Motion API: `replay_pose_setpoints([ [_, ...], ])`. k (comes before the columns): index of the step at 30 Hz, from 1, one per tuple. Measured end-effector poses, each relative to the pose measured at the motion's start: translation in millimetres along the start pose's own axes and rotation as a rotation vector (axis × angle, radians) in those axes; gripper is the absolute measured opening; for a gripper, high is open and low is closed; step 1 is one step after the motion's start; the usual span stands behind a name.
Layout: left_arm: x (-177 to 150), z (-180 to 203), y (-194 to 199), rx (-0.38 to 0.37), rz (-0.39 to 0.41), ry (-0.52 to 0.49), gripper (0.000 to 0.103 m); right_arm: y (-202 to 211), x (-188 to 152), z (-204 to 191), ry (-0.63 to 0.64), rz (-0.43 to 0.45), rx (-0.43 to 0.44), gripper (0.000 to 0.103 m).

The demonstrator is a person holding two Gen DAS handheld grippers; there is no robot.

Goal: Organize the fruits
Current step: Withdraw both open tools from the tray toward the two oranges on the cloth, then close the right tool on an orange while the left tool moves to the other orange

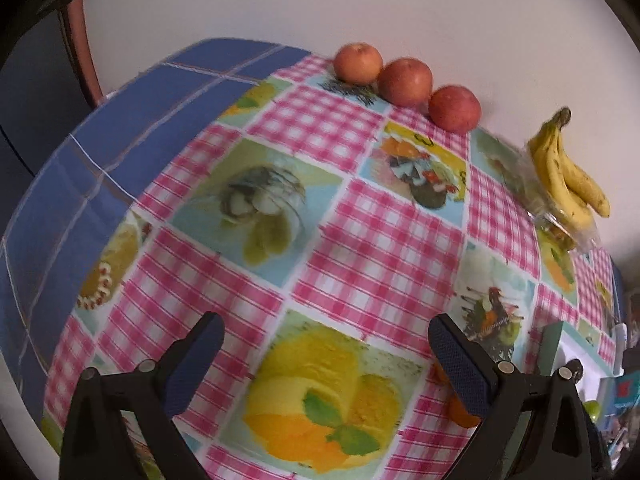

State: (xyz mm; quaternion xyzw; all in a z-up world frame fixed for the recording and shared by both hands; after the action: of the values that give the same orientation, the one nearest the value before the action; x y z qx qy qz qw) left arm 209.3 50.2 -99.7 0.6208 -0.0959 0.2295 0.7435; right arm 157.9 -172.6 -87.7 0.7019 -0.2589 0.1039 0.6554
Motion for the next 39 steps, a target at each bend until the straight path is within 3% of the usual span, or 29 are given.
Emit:
replay_pose_setpoints([
  [4, 8, -12, 6, 0.004, 0.059, -0.005, 0.103, -8, -6, -8, 0.018, -0.026, 0.010, 0.093],
  [7, 8, -17, -2, -0.010, 0.032, 0.000, 0.103, -13, -10, -10, 0.025, -0.041, 0.009, 0.090],
  [11, 3, -24, -13, 0.044, 0.003, -0.013, 0.103, -18, -12, -13, 0.049, -0.055, -0.013, 0.088],
  [16, -5, -25, -23, 0.019, -0.031, -0.007, 0.103, -19, -13, -14, 0.067, -0.056, -0.043, 0.088],
  [24, -5, -23, -22, 0.007, -0.032, -0.018, 0.103, -13, -10, -27, 0.087, -0.030, -0.013, 0.087],
  [27, -5, -21, -23, -0.009, -0.044, -0.013, 0.103, -17, -14, -33, 0.093, -0.047, 0.012, 0.064],
  [32, -5, -25, -23, -0.022, -0.053, 0.018, 0.103, -26, -21, -37, 0.082, -0.075, 0.047, 0.062],
  [39, -7, -25, -24, -0.030, -0.063, 0.037, 0.102, -34, -29, -46, 0.047, -0.110, 0.139, 0.043],
])
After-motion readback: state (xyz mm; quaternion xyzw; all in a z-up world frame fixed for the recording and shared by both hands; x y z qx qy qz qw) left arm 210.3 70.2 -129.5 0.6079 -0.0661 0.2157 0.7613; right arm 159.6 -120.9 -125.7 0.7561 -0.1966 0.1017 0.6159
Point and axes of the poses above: each gripper's, at about its wrist camera, not at the fingertips, and y roughly against the way its jaws point, z to its right, x to its top, the point moved 7 cm from there along -y, roughly the way its jaws point, and after that the axes turned 3 degrees about -x, right-handed, at the moved point
